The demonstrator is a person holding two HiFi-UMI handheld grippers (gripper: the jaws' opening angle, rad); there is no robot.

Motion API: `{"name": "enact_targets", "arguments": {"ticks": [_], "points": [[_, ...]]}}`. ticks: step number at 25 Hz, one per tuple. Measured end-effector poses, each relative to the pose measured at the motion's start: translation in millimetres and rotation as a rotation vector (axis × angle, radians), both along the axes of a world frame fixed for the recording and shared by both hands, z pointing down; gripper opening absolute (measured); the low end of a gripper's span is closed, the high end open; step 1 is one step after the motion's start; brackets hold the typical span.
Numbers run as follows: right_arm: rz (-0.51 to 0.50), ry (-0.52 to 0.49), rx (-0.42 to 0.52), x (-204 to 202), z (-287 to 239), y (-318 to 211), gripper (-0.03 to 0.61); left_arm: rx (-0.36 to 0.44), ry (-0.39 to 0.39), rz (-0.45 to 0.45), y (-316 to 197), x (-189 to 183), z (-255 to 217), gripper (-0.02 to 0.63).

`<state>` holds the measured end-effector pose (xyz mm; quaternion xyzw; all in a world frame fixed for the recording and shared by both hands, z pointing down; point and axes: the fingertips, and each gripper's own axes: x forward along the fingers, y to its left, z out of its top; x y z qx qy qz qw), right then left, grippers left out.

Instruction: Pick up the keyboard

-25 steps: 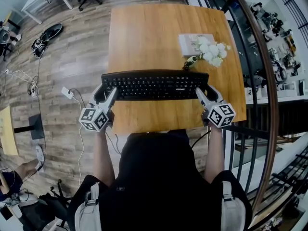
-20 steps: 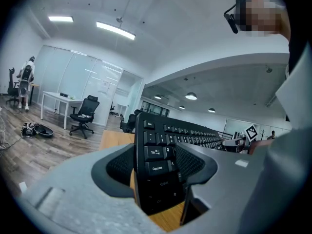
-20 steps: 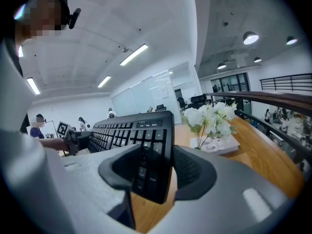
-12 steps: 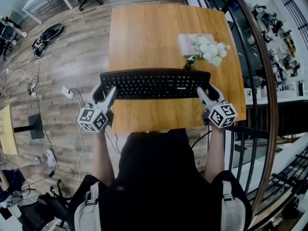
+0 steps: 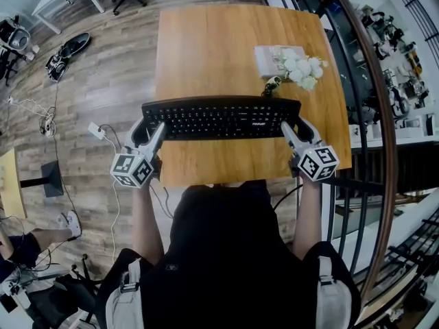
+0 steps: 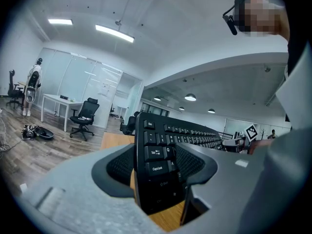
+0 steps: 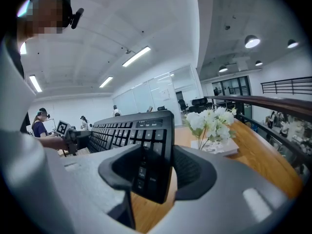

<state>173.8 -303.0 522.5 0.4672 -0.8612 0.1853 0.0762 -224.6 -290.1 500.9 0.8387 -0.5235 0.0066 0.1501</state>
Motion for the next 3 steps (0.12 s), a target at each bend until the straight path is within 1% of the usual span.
{"name": "enact_targets", "arguments": {"ticks": [3], "points": [[-0.005, 0.004, 0.0, -2.2, -1.9, -0.9, 0.196, 0.006, 0.005, -0.004, -0.5, -2.1, -1.7, 0.265]]}}
